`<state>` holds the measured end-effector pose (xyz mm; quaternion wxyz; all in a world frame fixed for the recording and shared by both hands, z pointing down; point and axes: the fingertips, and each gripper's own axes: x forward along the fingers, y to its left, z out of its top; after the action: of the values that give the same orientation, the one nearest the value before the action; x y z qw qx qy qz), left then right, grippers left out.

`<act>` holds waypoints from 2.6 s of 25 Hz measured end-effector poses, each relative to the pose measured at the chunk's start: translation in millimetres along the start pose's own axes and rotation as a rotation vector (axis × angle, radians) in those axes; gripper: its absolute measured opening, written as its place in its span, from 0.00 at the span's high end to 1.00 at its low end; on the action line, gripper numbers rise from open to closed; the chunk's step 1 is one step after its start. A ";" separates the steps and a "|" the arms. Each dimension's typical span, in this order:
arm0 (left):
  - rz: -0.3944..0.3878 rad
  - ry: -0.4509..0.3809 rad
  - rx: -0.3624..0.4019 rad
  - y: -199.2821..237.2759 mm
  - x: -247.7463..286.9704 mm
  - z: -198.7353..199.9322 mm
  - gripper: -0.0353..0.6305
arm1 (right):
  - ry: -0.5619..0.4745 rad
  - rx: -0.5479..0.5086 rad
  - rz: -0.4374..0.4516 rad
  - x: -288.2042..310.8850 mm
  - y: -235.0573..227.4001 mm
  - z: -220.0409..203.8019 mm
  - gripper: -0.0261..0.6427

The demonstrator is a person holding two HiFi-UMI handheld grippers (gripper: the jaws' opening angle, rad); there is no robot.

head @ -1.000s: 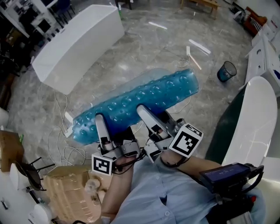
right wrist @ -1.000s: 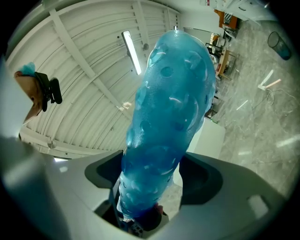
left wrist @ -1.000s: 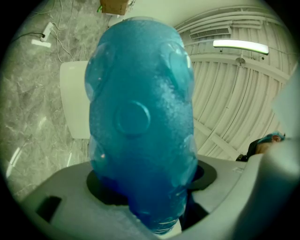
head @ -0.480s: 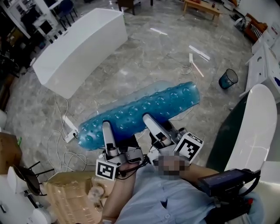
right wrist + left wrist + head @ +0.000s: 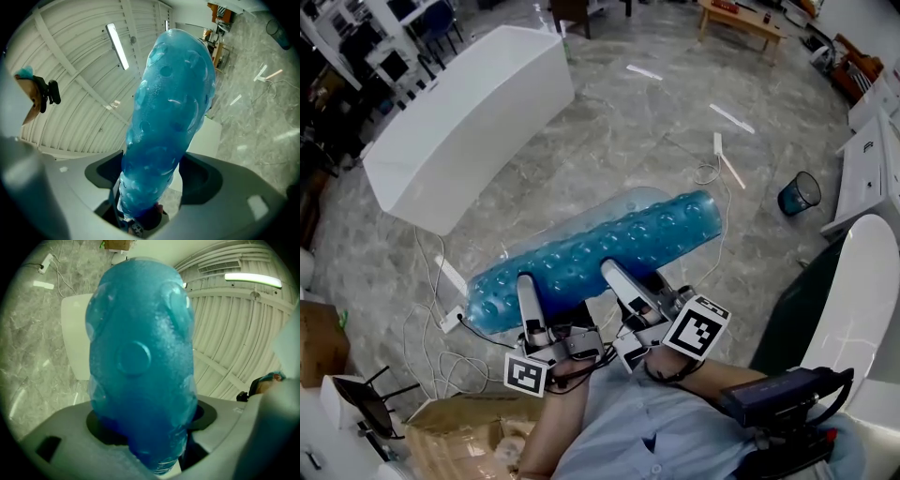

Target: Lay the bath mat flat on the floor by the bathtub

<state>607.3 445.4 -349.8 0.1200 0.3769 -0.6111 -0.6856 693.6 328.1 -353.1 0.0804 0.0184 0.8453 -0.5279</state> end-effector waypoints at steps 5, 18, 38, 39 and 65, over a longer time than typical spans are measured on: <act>-0.020 -0.018 -0.009 9.9 36.6 1.0 0.47 | 0.016 -0.020 0.018 33.0 -9.3 22.3 0.41; -0.010 -0.037 -0.006 69.7 194.3 16.6 0.47 | 0.034 -0.011 0.038 178.2 -67.1 99.7 0.41; 0.015 0.079 -0.052 204.6 490.3 146.7 0.47 | -0.062 -0.001 -0.051 492.2 -164.6 152.6 0.40; 0.012 0.092 -0.054 207.9 501.9 144.0 0.47 | -0.074 -0.003 -0.054 498.3 -168.2 160.3 0.40; 0.109 0.461 -0.061 386.1 868.0 -40.3 0.47 | -0.383 0.124 -0.203 659.8 -396.6 448.8 0.41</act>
<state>-76.6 -214.0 -311.4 0.3046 0.4863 -0.5661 -0.5918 49.0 -284.6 -295.6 0.1847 -0.1622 0.7780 -0.5782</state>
